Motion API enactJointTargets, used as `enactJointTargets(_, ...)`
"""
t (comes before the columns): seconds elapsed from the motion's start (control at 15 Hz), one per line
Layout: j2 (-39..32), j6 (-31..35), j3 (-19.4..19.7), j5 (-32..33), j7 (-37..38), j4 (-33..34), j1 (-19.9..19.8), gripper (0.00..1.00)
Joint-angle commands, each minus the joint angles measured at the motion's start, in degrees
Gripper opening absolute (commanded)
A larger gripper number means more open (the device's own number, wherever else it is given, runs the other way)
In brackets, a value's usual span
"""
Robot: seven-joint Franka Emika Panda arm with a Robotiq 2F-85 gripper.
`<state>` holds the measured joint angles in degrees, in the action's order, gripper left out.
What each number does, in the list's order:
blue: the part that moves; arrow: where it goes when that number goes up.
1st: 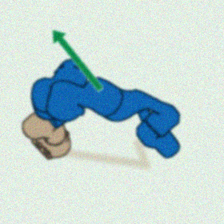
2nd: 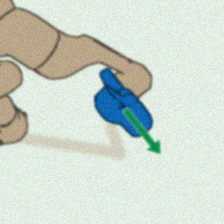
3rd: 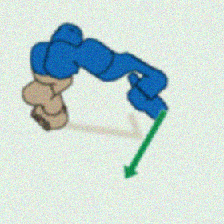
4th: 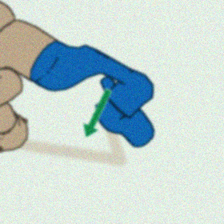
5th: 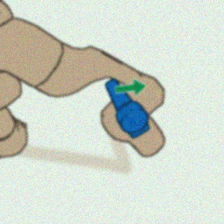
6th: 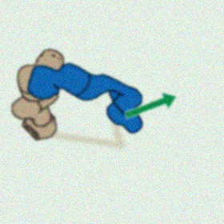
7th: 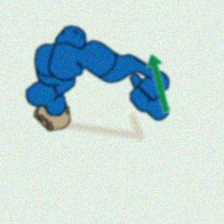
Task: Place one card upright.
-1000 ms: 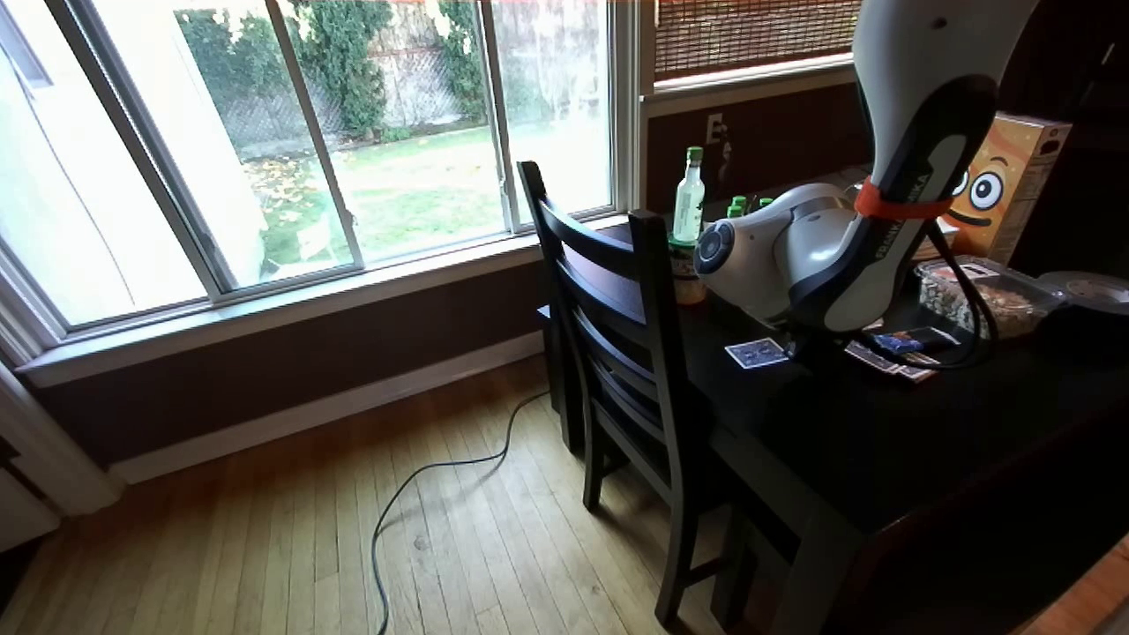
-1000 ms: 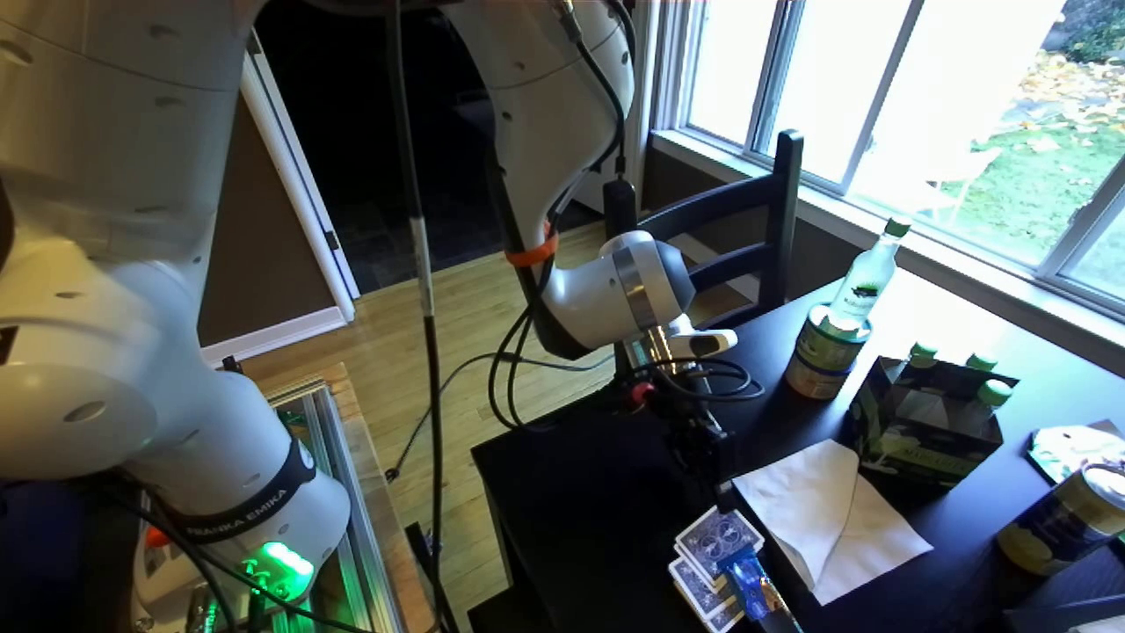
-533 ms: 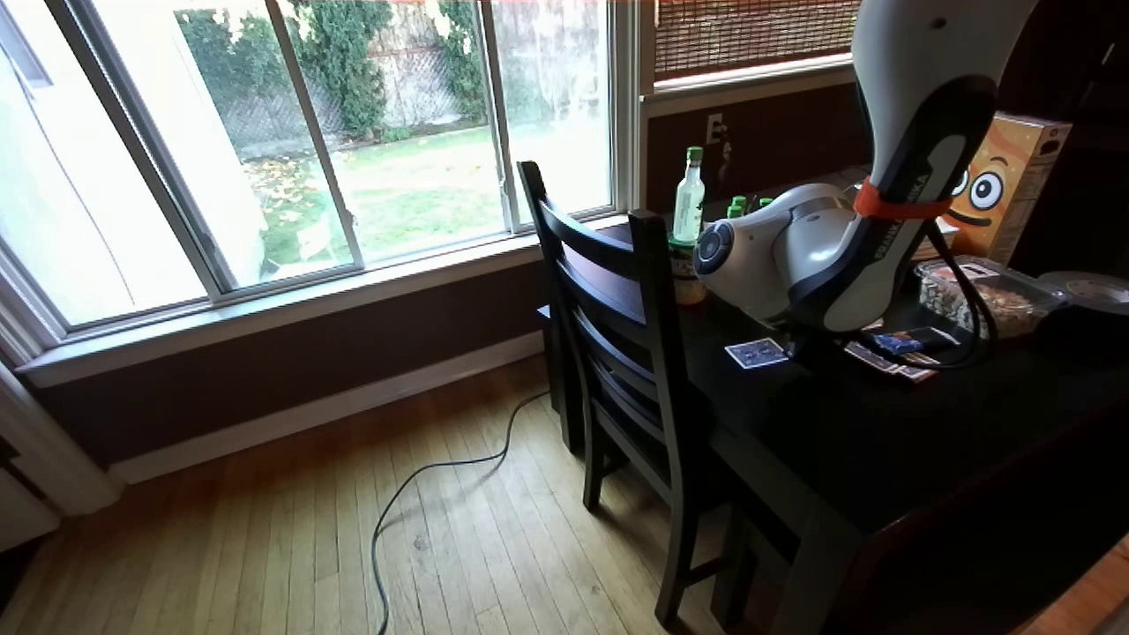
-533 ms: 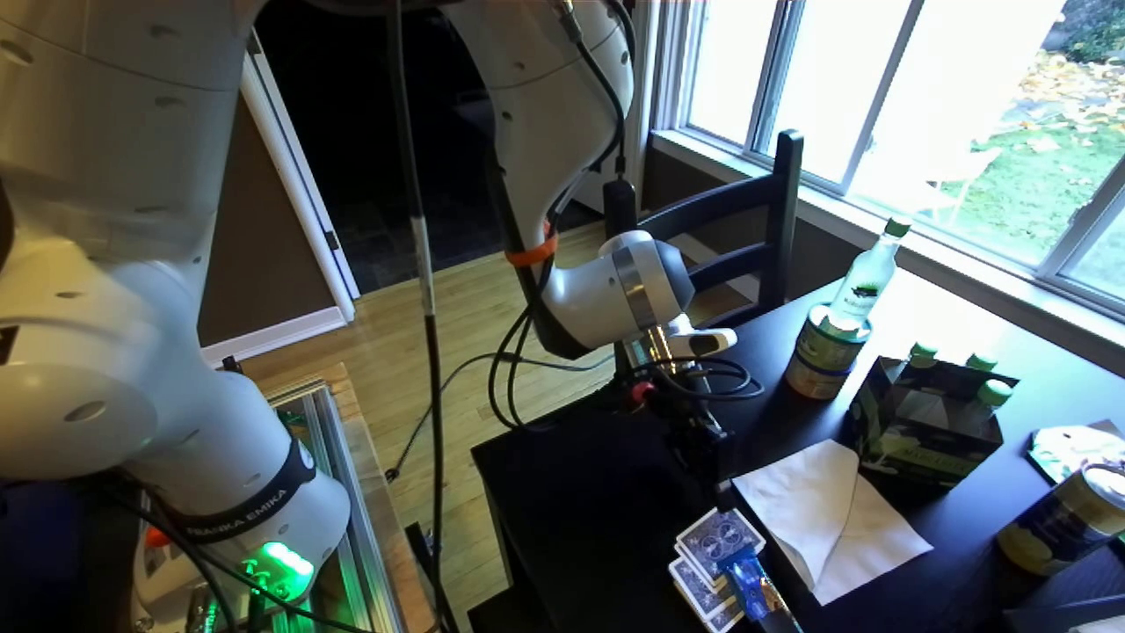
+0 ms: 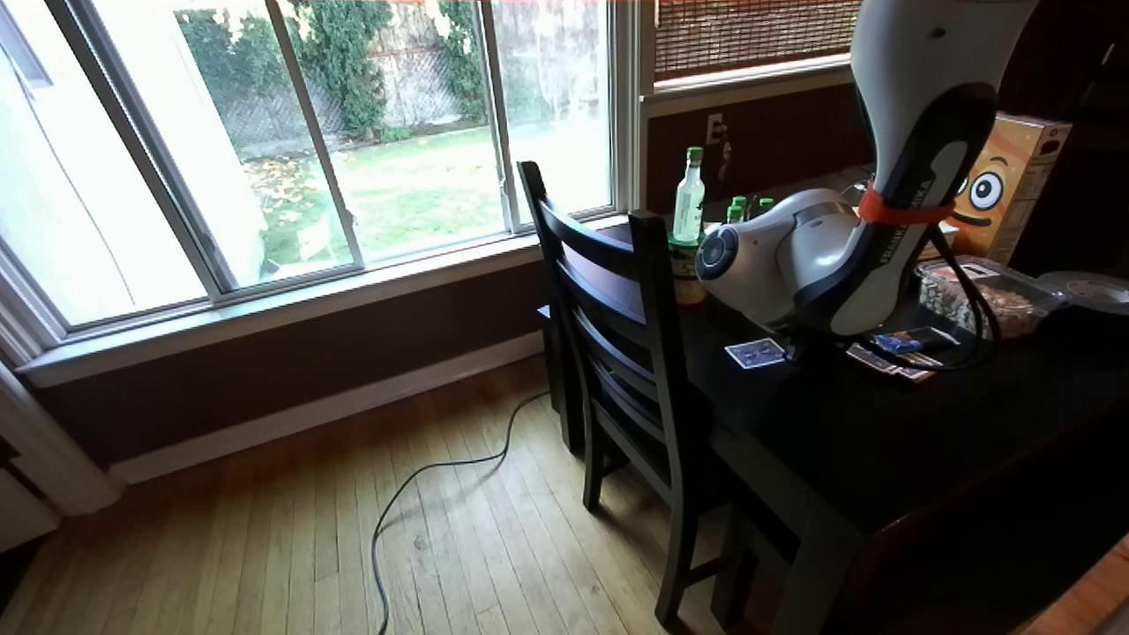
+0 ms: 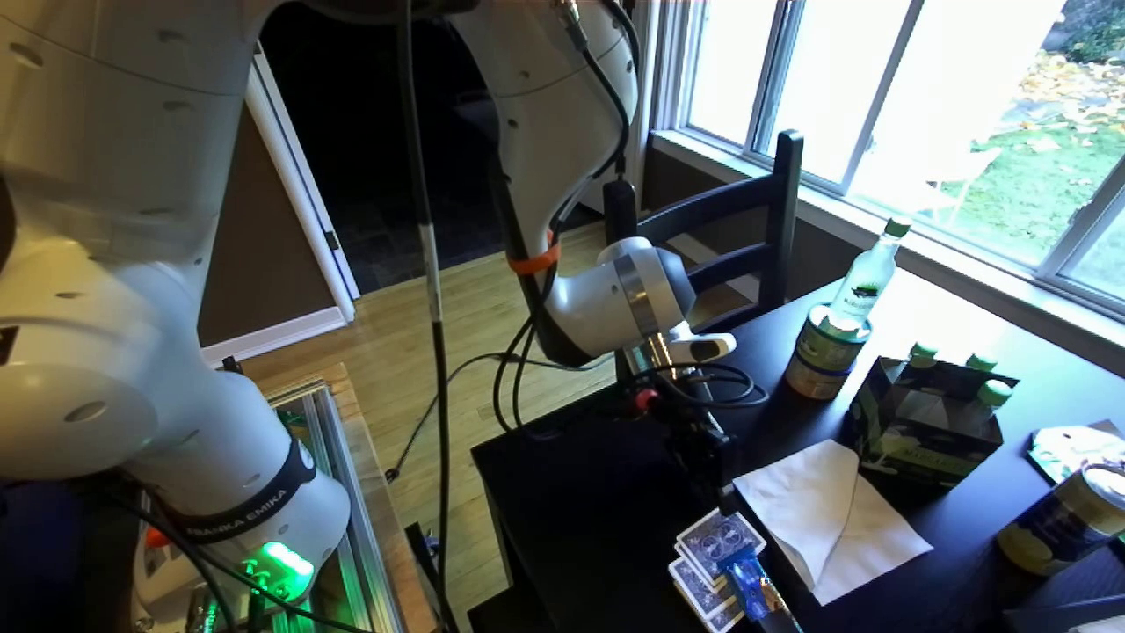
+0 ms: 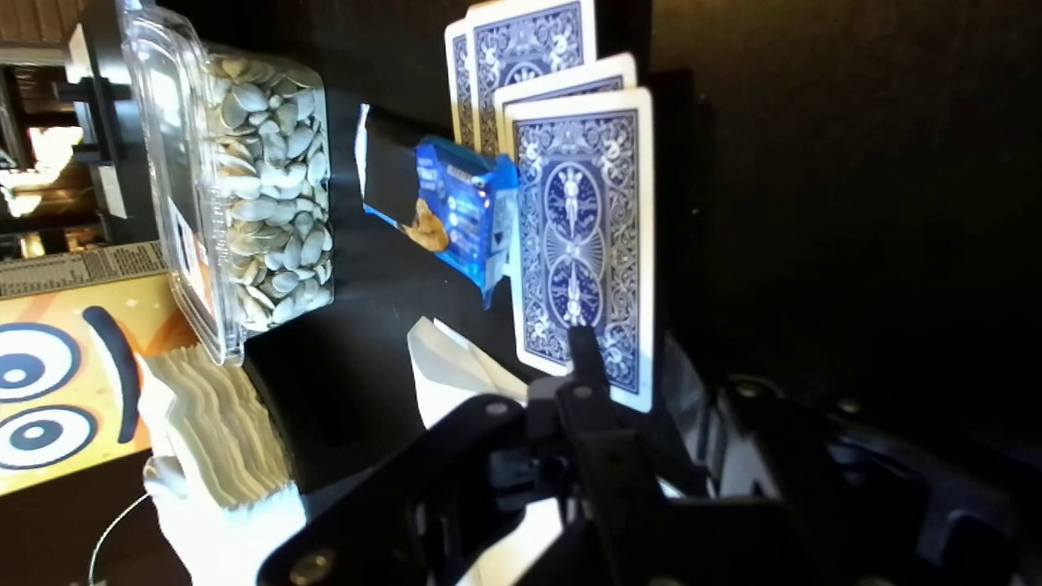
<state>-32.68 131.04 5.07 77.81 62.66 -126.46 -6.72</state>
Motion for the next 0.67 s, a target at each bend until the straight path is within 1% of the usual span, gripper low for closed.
enactJointTargets(0.0, -1.4, 1.9, 0.6, 2.9, 1.8, 0.9, -0.1, 0.22)
enactJointTargets(0.07, -1.3, 1.9, 0.6, 3.0, 1.9, 0.9, 0.0, 0.22)
enactJointTargets(0.13, -1.2, 2.0, 0.6, 3.1, 1.9, 0.9, 0.0, 0.16)
enactJointTargets(0.2, -1.2, 2.1, 0.6, 3.1, 1.8, 0.8, 0.0, 0.17)
enactJointTargets(0.27, -1.1, 2.2, 0.6, 3.3, 1.9, 0.8, 0.0, 0.13)
enactJointTargets(0.33, -1.1, 2.2, 0.6, 3.5, 1.9, 0.7, 0.1, 0.15)
enactJointTargets(0.53, -1.0, 2.3, 0.6, 4.4, 2.2, 0.6, 0.0, 0.12)
enactJointTargets(0.6, -0.8, 2.1, 0.5, 4.7, 2.3, 0.3, 0.1, 0.08)
